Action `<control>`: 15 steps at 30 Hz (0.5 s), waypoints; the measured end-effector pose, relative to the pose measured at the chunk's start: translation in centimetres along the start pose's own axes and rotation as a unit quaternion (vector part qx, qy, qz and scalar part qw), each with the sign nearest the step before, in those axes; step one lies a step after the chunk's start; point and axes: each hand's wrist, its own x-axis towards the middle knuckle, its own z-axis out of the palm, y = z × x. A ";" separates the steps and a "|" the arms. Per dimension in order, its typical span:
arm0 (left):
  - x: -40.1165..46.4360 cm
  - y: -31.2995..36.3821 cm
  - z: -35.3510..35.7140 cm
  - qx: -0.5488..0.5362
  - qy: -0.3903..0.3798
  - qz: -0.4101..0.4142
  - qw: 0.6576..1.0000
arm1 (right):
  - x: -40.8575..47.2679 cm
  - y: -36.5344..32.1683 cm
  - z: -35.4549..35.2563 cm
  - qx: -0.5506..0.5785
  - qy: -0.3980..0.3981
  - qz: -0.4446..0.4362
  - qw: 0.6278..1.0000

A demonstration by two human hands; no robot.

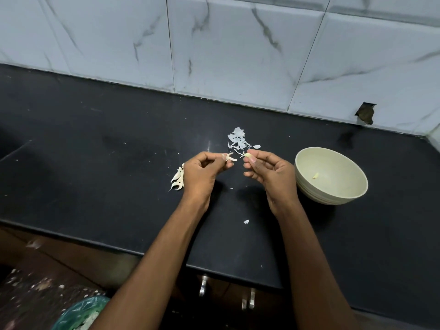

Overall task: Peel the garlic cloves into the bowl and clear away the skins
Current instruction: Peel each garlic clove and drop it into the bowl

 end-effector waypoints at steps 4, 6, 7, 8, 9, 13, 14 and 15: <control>3.9 0.5 1.3 0.072 -0.029 0.015 0.997 | 0.1 0.0 0.0 -0.003 0.014 -0.007 1.000; 6.1 0.7 1.8 0.153 -0.068 0.014 0.986 | 0.1 0.1 -0.1 -0.002 0.017 -0.006 1.000; 7.1 0.8 1.9 0.204 -0.084 0.019 0.975 | 0.2 0.1 -0.1 0.000 0.018 -0.006 1.000; 7.9 1.0 1.9 0.246 -0.095 0.025 0.964 | 0.2 0.1 -0.1 0.002 0.019 -0.006 1.000; 8.4 1.2 1.9 0.280 -0.102 0.031 0.954 | 0.3 0.1 -0.1 0.003 0.021 -0.006 1.000; 8.2 2.1 1.6 0.397 -0.075 0.085 0.911 | 0.4 0.3 -0.2 0.001 0.029 -0.013 0.999; 7.7 2.3 1.5 0.405 -0.052 0.106 0.907 | 0.4 0.3 -0.2 -0.003 0.033 -0.019 0.999; 6.8 2.5 1.4 0.401 -0.031 0.127 0.907 | 0.5 0.3 -0.2 -0.008 0.036 -0.025 0.999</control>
